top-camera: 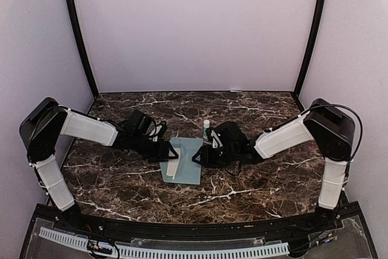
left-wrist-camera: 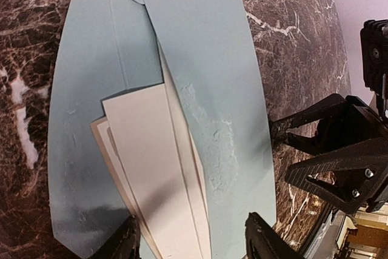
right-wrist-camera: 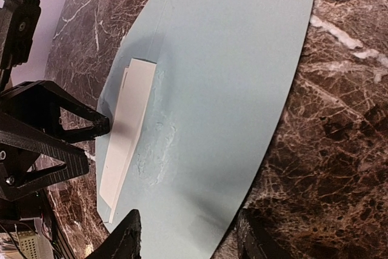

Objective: Place the letter into the envelope and seal it
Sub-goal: Place the letter in the envelope.

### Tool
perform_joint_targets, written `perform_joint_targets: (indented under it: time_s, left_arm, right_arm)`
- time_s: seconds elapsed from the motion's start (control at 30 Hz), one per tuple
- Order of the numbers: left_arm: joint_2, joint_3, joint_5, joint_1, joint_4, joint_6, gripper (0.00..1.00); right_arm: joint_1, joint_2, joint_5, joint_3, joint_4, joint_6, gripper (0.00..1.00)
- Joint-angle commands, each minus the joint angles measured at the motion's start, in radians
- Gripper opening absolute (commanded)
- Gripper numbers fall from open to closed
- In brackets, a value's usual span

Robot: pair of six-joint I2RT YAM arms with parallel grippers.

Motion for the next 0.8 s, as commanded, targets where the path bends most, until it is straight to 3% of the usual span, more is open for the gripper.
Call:
perform_joint_targets:
  time_s: [0.0, 0.77]
  left_arm:
    - [0.000, 0.025, 0.002, -0.012, 0.011, -0.001, 0.58]
    - [0.007, 0.016, -0.089, -0.031, -0.025, 0.016, 0.58]
  right_arm:
    - [-0.008, -0.031, 0.041, -0.027, 0.001, 0.016, 0.51]
    - [-0.014, -0.009, 0.010, -0.023, 0.009, 0.026, 0.52]
